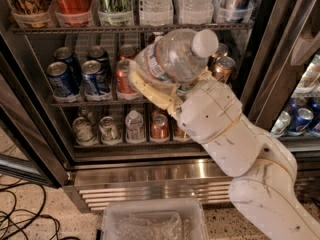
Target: Pick water bottle from bottom shelf of fridge
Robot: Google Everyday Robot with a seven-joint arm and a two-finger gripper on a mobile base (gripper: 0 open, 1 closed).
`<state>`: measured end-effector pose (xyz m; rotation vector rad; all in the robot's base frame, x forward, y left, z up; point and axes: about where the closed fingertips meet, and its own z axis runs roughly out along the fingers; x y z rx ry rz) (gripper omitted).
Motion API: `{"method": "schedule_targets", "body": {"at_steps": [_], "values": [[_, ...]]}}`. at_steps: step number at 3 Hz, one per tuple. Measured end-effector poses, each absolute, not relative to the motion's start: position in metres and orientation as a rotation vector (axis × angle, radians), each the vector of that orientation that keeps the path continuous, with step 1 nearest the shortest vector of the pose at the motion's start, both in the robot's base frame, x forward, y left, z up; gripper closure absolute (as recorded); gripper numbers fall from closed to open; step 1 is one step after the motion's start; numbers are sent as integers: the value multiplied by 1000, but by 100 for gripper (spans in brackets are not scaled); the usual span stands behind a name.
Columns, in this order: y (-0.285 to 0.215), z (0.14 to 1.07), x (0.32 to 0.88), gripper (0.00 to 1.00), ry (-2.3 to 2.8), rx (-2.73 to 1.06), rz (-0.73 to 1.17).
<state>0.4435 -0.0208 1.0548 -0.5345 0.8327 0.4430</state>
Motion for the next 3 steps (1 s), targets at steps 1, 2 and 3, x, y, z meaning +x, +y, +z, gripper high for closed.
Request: {"method": "schedule_targets", "body": {"at_steps": [1,2,3], "values": [[26,1067,402,100,709,-653,484],[15,1080,393,100,673,-647,481],[15,1080,393,100,673,-647,481]]}}
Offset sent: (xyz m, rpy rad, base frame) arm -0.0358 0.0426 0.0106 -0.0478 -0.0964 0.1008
